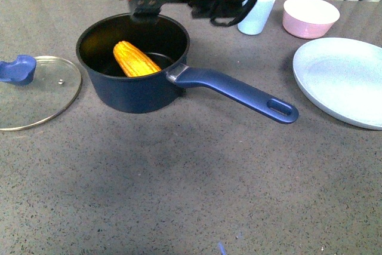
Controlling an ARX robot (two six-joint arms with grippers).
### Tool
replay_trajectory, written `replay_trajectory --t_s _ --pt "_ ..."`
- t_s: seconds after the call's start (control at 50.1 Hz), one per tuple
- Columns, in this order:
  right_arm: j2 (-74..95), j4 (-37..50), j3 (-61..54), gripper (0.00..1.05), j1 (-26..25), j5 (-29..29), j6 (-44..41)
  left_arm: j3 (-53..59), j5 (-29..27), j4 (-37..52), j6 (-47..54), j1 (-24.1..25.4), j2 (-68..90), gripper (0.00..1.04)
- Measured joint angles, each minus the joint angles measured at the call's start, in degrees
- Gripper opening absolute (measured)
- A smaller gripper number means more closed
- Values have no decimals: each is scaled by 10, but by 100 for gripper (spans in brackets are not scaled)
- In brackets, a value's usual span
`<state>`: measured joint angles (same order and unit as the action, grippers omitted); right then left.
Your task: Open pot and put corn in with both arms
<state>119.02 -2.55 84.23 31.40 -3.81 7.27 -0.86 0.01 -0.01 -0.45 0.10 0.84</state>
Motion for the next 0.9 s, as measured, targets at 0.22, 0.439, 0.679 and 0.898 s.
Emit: replay_trajectory --t_s 0.22,0.439,0.679,0.898 --pt "-180 76 -134 96 -76 57 9 0 0 0 0 0 0 96" --pt "-325 90 -246 96 -122 87 7 0 0 0 0 0 0 96" --pt "-470 324 -412 68 -176 172 -57 0 0 0 0 0 0 96" --pt "-565 404 -600 19 -223 126 -69 0 0 0 0 0 0 96"
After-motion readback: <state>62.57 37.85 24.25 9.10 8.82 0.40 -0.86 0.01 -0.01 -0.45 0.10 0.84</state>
